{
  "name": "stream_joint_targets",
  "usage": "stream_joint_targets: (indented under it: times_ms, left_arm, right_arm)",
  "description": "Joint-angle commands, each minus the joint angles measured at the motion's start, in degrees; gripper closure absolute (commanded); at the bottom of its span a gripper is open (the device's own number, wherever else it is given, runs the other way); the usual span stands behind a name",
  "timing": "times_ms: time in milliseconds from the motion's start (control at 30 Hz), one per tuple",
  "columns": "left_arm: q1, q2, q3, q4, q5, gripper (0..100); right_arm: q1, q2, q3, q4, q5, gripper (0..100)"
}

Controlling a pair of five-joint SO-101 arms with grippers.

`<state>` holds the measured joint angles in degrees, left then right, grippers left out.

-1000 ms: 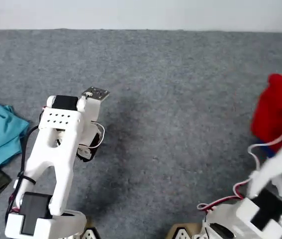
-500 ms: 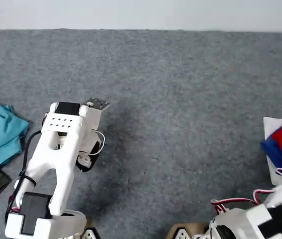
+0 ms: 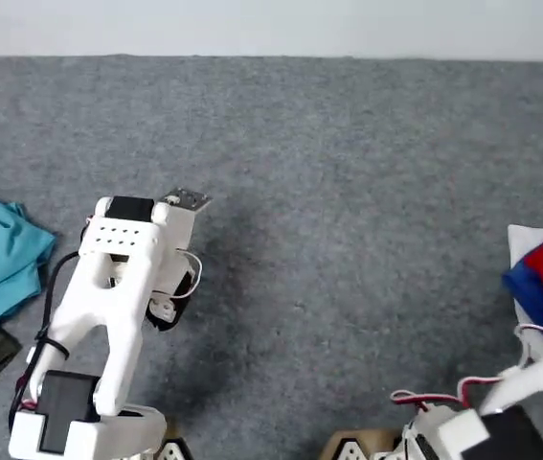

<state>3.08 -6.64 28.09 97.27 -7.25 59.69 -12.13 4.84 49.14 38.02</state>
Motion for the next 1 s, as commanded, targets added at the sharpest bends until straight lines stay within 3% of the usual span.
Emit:
stream_joint_targets:
  times_ms: [0,133,333,567,800,967]
  left_arm:
    - [-0.44,-2.73,-1.63,-0.44,-0.53,98]
    - [-6.33,-2.73,-8.22,1.23,-0.18,98]
    - [-27.34,-2.55,-22.99,3.25,-0.09,92]
    - [-48.7,-2.11,-26.07,2.73,-1.85,81]
    - [-58.81,-2.02,-25.89,-7.47,-5.01,80]
    - [-59.87,3.87,-26.42,-16.09,-5.1,80]
  right_arm:
    - [-5.85,-4.35,-0.97,2.51,0.09,76.8]
    - [-15.16,-6.11,3.78,12.62,-0.09,76.8]
    - [-31.6,-8.75,7.47,30.73,-11.16,76.8]
    - [-50.24,-9.1,7.65,33.71,-19.16,76.8]
    - [-52.53,-7.43,13.71,33.71,-18.9,76.8]
    - [-52.53,-7.52,18.55,34.24,-18.9,76.8]
